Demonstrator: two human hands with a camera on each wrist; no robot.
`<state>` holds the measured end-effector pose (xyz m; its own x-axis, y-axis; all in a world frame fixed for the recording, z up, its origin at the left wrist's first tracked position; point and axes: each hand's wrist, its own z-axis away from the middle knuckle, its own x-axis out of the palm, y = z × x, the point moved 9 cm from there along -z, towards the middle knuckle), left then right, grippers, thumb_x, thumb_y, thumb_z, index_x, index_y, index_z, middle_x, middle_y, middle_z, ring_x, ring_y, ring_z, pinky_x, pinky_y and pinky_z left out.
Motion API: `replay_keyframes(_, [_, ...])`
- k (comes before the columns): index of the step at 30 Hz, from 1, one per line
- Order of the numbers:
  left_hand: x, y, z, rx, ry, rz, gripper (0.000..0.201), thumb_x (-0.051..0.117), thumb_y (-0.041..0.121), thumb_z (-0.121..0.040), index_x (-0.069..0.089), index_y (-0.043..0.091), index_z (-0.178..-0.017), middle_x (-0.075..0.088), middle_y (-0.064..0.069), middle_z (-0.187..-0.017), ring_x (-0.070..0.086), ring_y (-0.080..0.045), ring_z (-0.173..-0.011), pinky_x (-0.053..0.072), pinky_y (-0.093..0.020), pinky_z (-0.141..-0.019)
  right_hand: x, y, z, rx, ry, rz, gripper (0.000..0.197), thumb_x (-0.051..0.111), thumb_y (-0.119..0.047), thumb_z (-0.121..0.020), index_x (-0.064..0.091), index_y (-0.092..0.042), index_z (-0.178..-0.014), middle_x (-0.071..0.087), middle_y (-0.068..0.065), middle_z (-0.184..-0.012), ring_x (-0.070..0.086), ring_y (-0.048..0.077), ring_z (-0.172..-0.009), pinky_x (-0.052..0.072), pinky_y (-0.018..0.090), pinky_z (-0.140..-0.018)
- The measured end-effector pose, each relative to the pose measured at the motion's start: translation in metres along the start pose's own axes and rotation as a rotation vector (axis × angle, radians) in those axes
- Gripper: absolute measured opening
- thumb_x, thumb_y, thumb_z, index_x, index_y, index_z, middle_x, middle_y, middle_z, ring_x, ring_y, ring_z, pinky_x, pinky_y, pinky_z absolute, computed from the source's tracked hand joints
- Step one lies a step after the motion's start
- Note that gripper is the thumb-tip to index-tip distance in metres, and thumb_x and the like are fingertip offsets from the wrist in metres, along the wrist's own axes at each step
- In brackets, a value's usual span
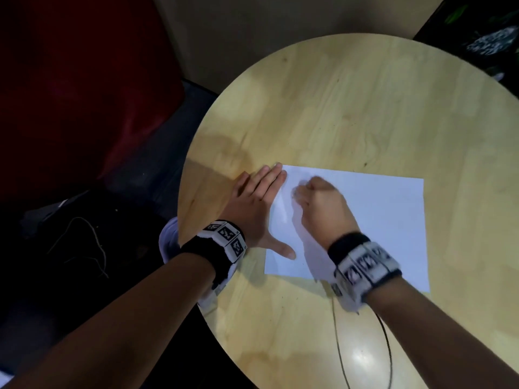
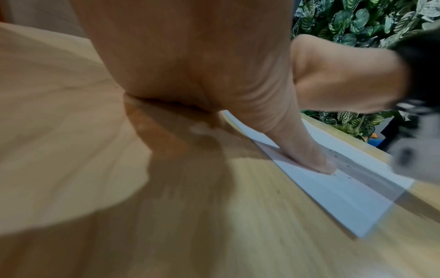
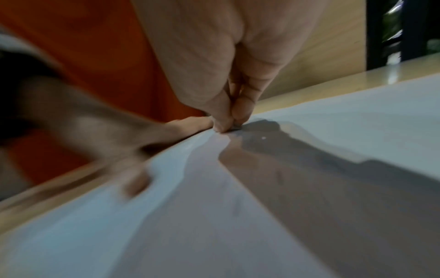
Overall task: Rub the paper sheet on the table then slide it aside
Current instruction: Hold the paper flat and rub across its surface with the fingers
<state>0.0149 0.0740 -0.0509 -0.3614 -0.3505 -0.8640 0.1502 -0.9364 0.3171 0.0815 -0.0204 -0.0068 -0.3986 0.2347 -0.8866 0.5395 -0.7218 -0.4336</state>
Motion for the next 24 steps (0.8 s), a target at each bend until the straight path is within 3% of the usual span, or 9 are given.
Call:
replay_keyframes(3, [0.001,-0.002,0.001,0.004,0.010,0.019,0.161,0.066,0.097,-0.044,-0.009,0.020,-0.162,-0.019,0.007,-0.169,-0.020,-0.010,-0.154,-0.015,-0.041,-0.123,0.014,-0.013,0.066,-0.057,-0.206,-0.009,0.017,0.057,0.003,-0.081,0.067,-0.006,-0.092,0.057,0.010,-0.091,0.054,0.028,-0.080,0.036,0.024,-0.067])
replay_keyframes(5, [0.001,-0.002,0.002,0.008,0.015,0.026,0.161,0.066,0.098,-0.044,-0.008,0.019,-0.163,-0.019,0.007,-0.169,-0.020,-0.010,-0.154,-0.014,-0.042,-0.123,0.014,-0.016,0.072,-0.086,-0.260,-0.036,0.015,0.059,0.002,-0.078,0.068,-0.006,-0.086,0.056,0.008,-0.086,0.056,0.027,-0.075,0.043,0.025,-0.063])
replay_keyframes(7, [0.001,-0.002,0.000,0.004,0.007,0.018,0.161,0.067,0.097,-0.043,-0.008,0.019,-0.163,-0.018,0.006,-0.169,-0.018,-0.011,-0.154,-0.016,-0.041,-0.122,0.007,-0.015,0.036,-0.135,-0.162,-0.024,0.015,0.064,0.008,-0.066,0.067,-0.004,-0.074,0.055,0.011,-0.075,0.056,0.030,-0.062,0.045,0.025,-0.054])
replay_keyframes(11, [0.000,-0.001,-0.002,-0.001,0.011,0.004,0.163,0.067,0.097,-0.040,-0.006,0.019,-0.163,-0.014,0.006,-0.170,-0.013,-0.011,-0.155,-0.017,-0.036,-0.119,-0.005,-0.002,-0.027,-0.024,-0.004,0.016,0.013,0.062,0.010,-0.074,0.069,0.001,-0.079,0.056,0.017,-0.077,0.058,0.033,-0.062,0.044,0.028,-0.056])
replay_keyframes(15, [0.002,-0.002,0.000,0.006,0.009,0.006,0.161,0.066,0.097,-0.044,-0.009,0.019,-0.162,-0.019,0.005,-0.169,-0.018,-0.012,-0.154,-0.013,-0.042,-0.123,0.008,-0.023,0.036,-0.170,-0.107,0.024,0.011,0.066,0.004,-0.061,0.063,-0.004,-0.067,0.052,0.009,-0.069,0.054,0.028,-0.056,0.039,0.024,-0.050])
replay_keyframes(17, [0.001,-0.002,0.001,0.014,0.011,0.020,0.160,0.065,0.097,-0.045,-0.009,0.018,-0.162,-0.019,0.005,-0.169,-0.019,-0.012,-0.154,-0.012,-0.044,-0.124,0.011,-0.031,0.063,-0.238,-0.192,-0.056,0.008,0.062,-0.003,-0.065,0.066,-0.009,-0.068,0.052,0.003,-0.071,0.055,0.021,-0.057,0.043,0.024,-0.049])
replay_keyframes(19, [0.002,-0.002,0.000,0.010,0.009,0.019,0.161,0.066,0.097,-0.043,-0.008,0.019,-0.163,-0.018,0.005,-0.169,-0.017,-0.012,-0.155,-0.013,-0.043,-0.123,0.009,-0.027,0.043,-0.252,-0.220,-0.047,0.012,0.065,0.002,-0.065,0.067,-0.008,-0.070,0.056,0.005,-0.073,0.058,0.024,-0.060,0.045,0.024,-0.053])
replay_keyframes(22, [0.004,-0.003,-0.001,0.005,0.018,0.002,0.162,0.064,0.100,-0.041,-0.005,0.019,-0.163,-0.014,0.005,-0.170,-0.013,-0.013,-0.155,-0.013,-0.041,-0.122,-0.006,-0.002,-0.023,-0.066,-0.038,0.009,0.011,0.060,0.005,-0.078,0.068,-0.002,-0.077,0.057,0.014,-0.078,0.058,0.032,-0.065,0.047,0.030,-0.058])
replay_keyframes(24, [0.005,-0.003,-0.002,0.009,0.014,0.006,0.162,0.063,0.100,-0.041,-0.007,0.019,-0.163,-0.015,0.005,-0.170,-0.015,-0.013,-0.155,-0.013,-0.042,-0.123,-0.008,0.006,-0.036,0.000,0.009,-0.003,0.013,0.055,0.000,-0.087,0.067,0.000,-0.082,0.056,0.015,-0.083,0.059,0.033,-0.070,0.048,0.033,-0.061])
